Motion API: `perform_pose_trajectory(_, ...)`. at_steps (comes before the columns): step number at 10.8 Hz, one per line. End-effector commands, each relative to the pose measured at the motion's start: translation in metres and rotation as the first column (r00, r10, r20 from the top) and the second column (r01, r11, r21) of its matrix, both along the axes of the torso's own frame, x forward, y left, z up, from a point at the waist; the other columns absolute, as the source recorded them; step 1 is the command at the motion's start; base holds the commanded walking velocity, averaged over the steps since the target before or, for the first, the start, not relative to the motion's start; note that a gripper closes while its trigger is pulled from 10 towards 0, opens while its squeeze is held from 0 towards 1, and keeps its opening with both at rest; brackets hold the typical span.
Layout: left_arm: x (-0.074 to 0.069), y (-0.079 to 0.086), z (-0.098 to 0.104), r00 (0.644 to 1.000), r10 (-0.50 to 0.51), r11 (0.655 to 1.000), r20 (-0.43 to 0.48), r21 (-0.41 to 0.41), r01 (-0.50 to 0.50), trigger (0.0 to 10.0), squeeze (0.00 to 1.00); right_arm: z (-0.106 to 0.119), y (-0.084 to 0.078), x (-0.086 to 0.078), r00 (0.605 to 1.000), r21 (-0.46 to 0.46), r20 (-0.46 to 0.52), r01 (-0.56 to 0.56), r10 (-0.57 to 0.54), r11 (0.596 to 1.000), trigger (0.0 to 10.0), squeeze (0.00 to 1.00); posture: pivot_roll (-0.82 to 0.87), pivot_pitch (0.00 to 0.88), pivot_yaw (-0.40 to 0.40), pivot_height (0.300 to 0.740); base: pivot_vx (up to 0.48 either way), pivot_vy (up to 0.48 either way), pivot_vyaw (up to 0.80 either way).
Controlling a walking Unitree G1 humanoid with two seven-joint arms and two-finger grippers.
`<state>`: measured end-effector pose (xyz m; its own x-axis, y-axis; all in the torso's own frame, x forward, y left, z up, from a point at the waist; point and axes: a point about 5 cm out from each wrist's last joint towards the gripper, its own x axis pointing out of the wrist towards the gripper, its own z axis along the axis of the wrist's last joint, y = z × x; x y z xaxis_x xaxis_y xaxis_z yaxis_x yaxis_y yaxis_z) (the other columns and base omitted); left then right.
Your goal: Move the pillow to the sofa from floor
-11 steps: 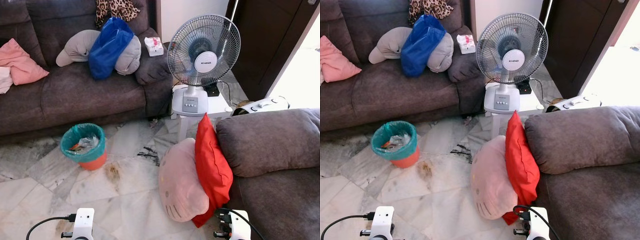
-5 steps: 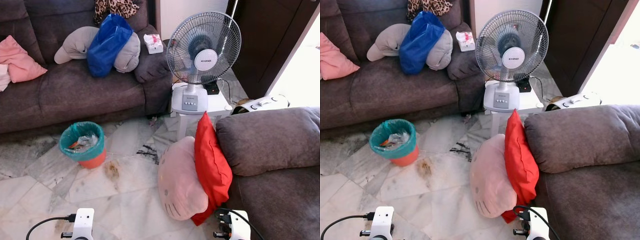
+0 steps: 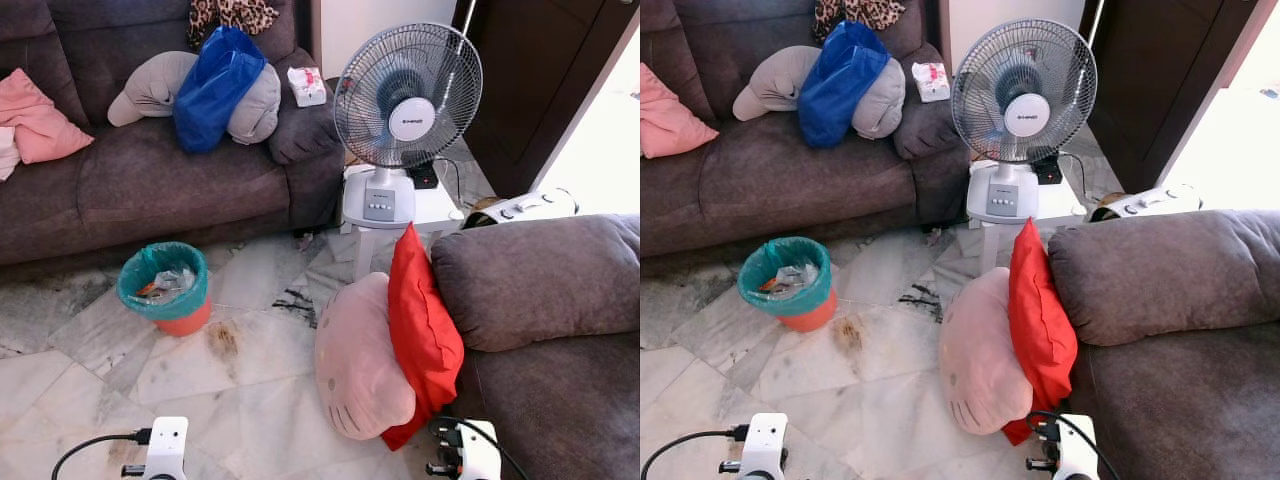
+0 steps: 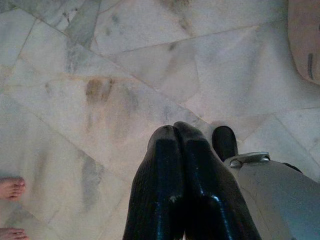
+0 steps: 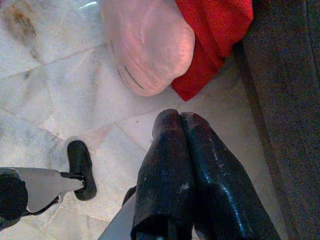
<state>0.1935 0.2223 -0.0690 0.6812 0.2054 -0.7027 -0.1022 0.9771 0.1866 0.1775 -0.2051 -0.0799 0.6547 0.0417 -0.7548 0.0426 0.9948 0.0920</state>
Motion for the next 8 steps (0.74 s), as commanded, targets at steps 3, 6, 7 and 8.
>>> perform_pose_trajectory(3,-0.0072,0.0030,-0.0035,0.999,0.016,1.000,-0.028,0.009,-0.016,10.0,0.00,-0.0023,0.0026,-0.0035,1.000,0.009,-0.015,0.000,0.000,1.000,10.0,0.00,0.05,0.117,0.007,0.731,0.000,0.000,0.00)
perform_pose_trajectory(6,-0.0065,0.0027,-0.0032,1.000,0.015,1.000,-0.027,0.008,-0.015,10.0,0.00,-0.0010,0.0026,-0.0021,1.000,0.020,0.006,0.010,-0.010,1.000,10.0,0.00,0.05,0.116,0.007,0.693,0.000,0.000,0.00)
perform_pose_trajectory(7,-0.0061,0.0025,-0.0031,1.000,0.014,1.000,-0.027,0.009,-0.014,10.0,0.00,-0.0021,0.0008,-0.0038,1.000,0.002,-0.016,0.005,-0.005,1.000,10.0,0.00,0.05,0.115,0.008,0.693,0.000,0.000,0.00)
perform_pose_trajectory(8,-0.0059,0.0024,-0.0030,1.000,0.013,1.000,-0.027,0.009,-0.013,10.0,0.00,-0.0023,0.0008,-0.0041,1.000,0.004,-0.018,0.005,-0.005,1.000,10.0,0.00,0.05,0.114,0.007,0.693,0.000,0.000,0.00)
